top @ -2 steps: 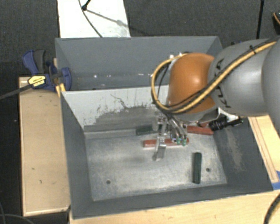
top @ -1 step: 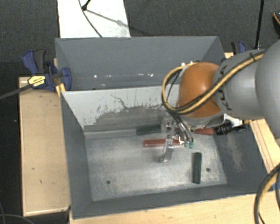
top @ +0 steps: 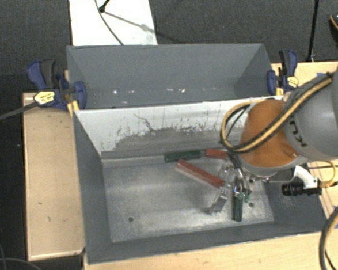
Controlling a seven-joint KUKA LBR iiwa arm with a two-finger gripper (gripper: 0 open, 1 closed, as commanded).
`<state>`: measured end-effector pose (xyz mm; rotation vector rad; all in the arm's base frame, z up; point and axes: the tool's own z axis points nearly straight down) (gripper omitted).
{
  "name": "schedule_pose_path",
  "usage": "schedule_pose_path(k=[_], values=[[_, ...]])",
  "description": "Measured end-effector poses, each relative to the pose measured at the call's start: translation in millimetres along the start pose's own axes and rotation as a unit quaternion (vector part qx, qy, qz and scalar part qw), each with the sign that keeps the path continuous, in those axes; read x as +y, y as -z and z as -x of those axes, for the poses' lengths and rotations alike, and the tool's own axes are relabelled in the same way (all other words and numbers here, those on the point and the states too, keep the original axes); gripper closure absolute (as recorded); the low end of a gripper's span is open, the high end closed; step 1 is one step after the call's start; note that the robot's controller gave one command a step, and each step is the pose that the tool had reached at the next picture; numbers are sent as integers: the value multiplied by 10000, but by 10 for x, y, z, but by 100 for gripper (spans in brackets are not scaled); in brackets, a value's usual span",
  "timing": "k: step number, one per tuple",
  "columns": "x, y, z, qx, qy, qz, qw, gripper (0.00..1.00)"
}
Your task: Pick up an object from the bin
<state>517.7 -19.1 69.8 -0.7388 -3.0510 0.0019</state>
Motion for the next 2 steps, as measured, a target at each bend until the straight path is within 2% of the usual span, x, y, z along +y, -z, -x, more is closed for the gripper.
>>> schedule_pose_path(k=[1, 2], values=[[17, 6, 3, -9, -10, 13, 10000, 100], [-107, 1653, -110, -54, 222, 30, 9997, 100]])
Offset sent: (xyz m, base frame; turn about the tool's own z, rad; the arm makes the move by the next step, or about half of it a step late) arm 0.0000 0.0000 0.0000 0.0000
